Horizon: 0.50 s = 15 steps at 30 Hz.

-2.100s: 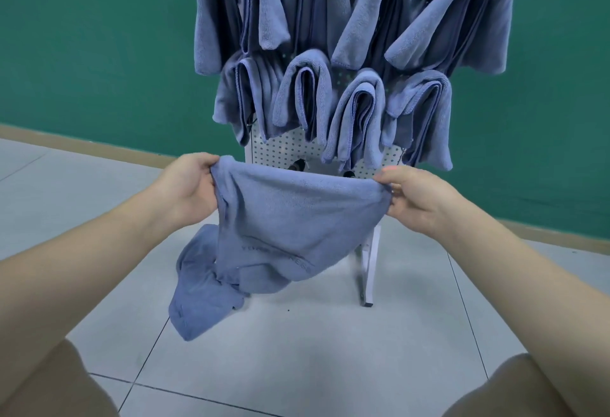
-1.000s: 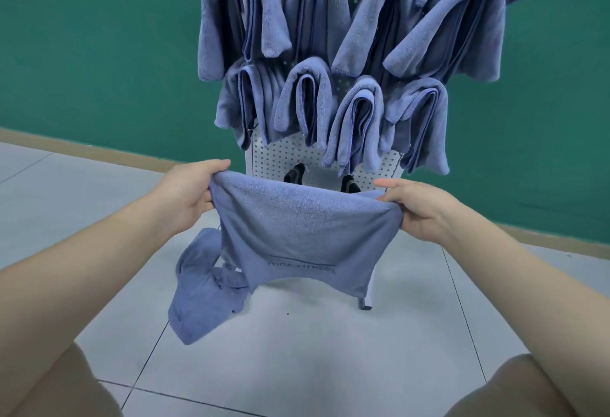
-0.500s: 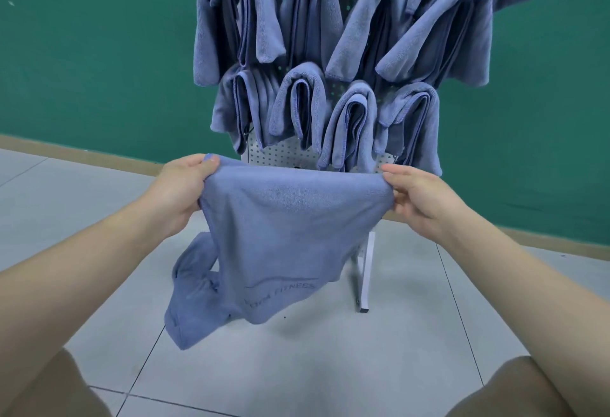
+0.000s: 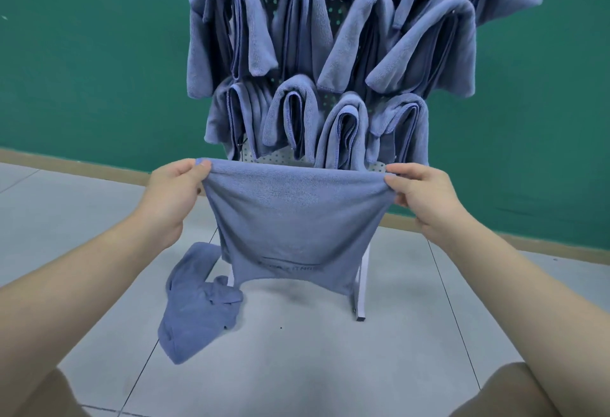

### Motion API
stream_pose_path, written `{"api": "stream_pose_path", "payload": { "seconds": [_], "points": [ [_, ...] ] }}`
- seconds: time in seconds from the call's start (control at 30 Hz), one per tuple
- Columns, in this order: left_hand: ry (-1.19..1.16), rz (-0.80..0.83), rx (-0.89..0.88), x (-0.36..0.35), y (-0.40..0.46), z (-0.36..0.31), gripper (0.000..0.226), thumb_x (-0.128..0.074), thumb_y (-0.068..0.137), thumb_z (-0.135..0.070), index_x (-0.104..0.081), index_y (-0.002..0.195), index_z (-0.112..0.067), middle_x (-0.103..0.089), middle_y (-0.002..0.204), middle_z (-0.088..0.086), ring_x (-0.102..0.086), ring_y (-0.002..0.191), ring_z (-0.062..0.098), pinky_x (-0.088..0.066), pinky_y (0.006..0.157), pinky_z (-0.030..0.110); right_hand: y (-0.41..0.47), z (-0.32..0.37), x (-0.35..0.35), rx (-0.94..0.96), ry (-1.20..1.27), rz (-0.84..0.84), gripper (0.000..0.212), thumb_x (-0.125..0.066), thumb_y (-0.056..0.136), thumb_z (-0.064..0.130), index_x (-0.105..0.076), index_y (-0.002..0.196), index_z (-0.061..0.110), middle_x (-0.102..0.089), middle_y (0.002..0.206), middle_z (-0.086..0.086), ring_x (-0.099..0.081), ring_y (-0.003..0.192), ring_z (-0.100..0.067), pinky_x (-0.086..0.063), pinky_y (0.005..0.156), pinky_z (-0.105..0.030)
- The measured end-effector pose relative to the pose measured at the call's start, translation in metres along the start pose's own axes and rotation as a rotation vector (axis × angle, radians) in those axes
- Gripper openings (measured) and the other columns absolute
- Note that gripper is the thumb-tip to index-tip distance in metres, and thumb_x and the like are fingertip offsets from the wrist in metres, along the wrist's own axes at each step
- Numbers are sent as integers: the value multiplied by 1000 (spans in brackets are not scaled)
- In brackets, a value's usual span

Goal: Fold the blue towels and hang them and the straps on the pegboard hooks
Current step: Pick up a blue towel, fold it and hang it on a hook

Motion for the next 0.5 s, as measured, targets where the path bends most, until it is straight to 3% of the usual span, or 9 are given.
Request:
{"api": "stream_pose_path", "payload": {
  "seconds": [0.1,0.17,0.2,0.27,0.33,0.43,0.5],
  "points": [
    [-29,-34,-37,4,2,-6,26,-53,107,-18,-74,92,-13,-76,96,-1,-67,85,13,-52,89,28,-9,29,-14,313,-486,159,25,-59,102,10,-79,114,19,-69,84,-1,-62,80,-19,-51,79,-30],
    [-50,-68,-47,12,5,-6,26,-56,106,-22,-72,87,-13,-73,93,3,-63,85,16,-51,89,33,-17,31,-26,347,-654,298,24,-57,104,14,-79,109,22,-74,95,11,-67,87,-9,-53,79,-24],
    [-54,-84,-46,16,7,-5,27,-57,104,-26,-70,84,-14,-70,93,5,-59,86,18,-49,88,36,-20,29,-30,343,-706,352,22,-59,103,17,-79,101,25,-72,88,19,-64,79,-1,-50,73,-21],
    [-67,-114,-41,21,8,-5,28,-60,103,-32,-67,80,-17,-64,90,5,-54,84,18,-45,83,36,-23,25,-34,337,-771,415,28,-63,101,21,-70,75,28,-61,62,21,-51,57,-2,-41,62,-23],
    [-67,-140,-39,26,8,-6,32,-61,102,-36,-62,75,-19,-58,81,2,-49,77,17,-41,75,34,-21,24,-34,344,-782,411,40,-65,100,26,-57,62,21,-50,54,10,-37,50,-8,-36,54,-24],
    [-71,-145,-42,30,8,-8,37,-64,97,-43,-57,69,-22,-48,79,7,-40,77,21,-33,73,37,-21,28,-29,376,-760,348,47,-58,104,33,-46,63,13,-41,57,1,-33,53,-14,-32,52,-27],
    [-86,-124,-35,30,7,-9,35,-65,100,-38,-62,70,-20,-54,77,4,-46,75,21,-39,71,36,-22,30,-26,360,-641,295,48,-53,106,34,-41,65,14,-39,61,1,-38,59,-16,-37,59,-32]
  ]
}}
Point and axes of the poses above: each hand's wrist, its own y-axis towards the middle knuckle, its own x-axis out of the back of the hand, z = x × y, the point moved 8 cm from there along y, towards the middle knuckle
